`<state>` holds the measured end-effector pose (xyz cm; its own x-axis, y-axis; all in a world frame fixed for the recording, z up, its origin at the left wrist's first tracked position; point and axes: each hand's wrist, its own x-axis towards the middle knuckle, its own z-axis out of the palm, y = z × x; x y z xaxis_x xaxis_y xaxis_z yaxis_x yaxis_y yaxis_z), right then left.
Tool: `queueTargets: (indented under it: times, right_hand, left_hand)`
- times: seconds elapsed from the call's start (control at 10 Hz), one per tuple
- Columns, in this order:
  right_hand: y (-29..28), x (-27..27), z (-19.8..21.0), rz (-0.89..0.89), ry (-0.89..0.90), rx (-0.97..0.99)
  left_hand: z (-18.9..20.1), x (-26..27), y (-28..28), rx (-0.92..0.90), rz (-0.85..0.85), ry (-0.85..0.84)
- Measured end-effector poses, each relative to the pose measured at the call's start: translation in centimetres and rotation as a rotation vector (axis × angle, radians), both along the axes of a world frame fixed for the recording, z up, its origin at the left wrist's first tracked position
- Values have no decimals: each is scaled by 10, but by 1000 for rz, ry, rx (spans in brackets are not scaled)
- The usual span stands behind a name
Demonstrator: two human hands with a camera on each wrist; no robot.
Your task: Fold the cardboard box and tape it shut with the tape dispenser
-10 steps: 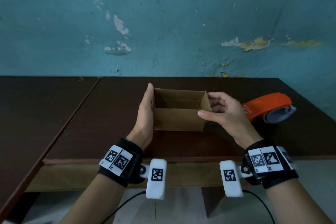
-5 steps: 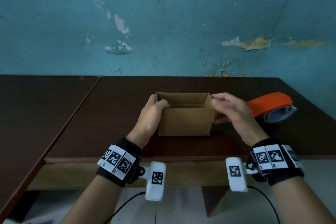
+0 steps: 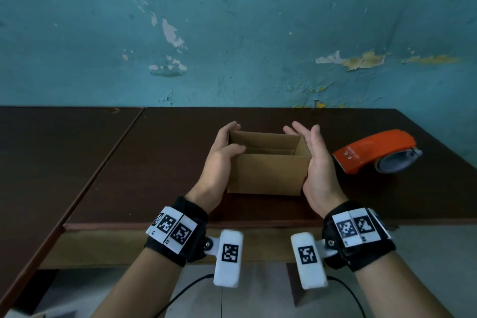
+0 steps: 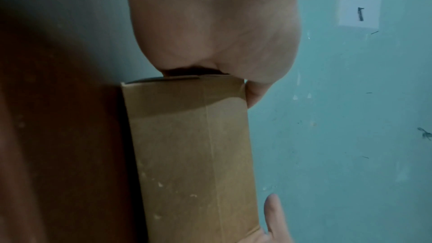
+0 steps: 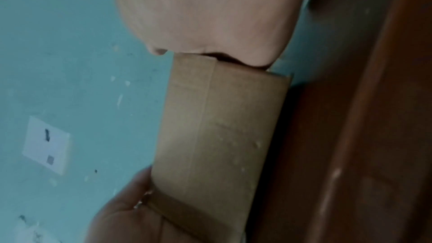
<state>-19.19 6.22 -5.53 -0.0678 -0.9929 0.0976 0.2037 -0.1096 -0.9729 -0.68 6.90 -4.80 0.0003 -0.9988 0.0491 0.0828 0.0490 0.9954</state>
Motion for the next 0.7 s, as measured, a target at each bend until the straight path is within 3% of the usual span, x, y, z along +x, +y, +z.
queueTargets:
  times: [0.3,0.4,0.6,0.7]
  right_hand:
    - [-4,3,-4,-5,162,-31]
    - [-7,-3,-3,20,132,-4]
    - [-4,-13,8,32,66,32]
    - [-4,-20,11,-44,78,-32]
  left_hand:
    - [-1,2,4,-8,-72,-68]
    - [0,7,0,5,-101,-51]
    - [0,12,-4,86,-64,79]
    - [1,11,-6,90,-5,169]
